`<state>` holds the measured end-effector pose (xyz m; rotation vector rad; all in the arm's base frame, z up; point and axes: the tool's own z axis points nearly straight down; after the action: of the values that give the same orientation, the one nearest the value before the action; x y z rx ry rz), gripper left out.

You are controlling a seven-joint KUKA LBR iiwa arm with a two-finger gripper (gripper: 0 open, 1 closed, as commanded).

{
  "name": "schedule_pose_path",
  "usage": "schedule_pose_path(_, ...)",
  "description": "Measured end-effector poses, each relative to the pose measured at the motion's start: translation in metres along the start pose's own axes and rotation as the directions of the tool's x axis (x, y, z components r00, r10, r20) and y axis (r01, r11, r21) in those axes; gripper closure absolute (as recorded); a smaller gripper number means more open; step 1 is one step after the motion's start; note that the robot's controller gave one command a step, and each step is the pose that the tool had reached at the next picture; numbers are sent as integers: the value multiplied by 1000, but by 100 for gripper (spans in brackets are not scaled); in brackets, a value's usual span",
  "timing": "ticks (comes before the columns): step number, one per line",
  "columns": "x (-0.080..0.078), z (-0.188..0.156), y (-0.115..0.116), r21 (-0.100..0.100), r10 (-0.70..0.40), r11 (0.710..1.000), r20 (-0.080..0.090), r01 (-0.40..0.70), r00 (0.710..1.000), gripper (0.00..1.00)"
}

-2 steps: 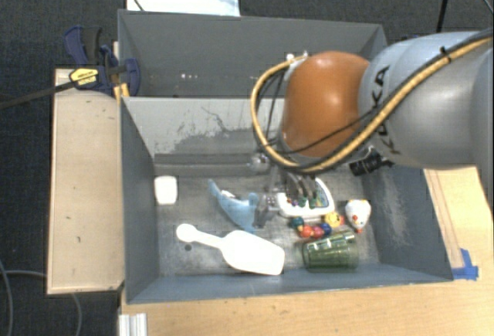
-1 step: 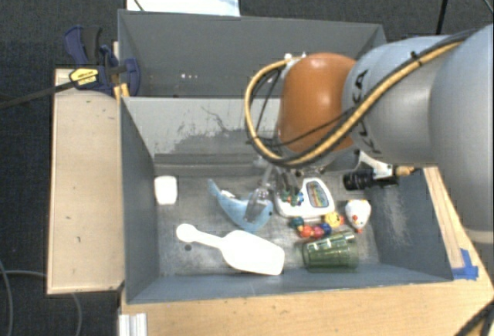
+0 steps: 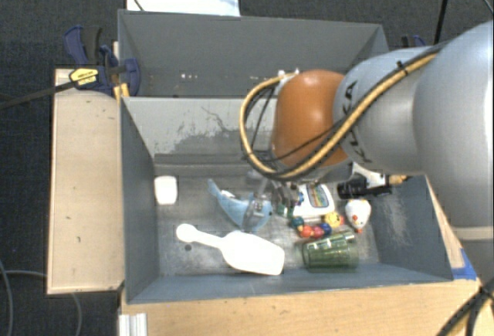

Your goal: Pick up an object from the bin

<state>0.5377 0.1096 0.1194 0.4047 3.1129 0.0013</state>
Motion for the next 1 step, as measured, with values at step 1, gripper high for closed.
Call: schedule_pose_path(1, 1, 37, 7, 1, 234, 972, -2, -234, 972, 0)
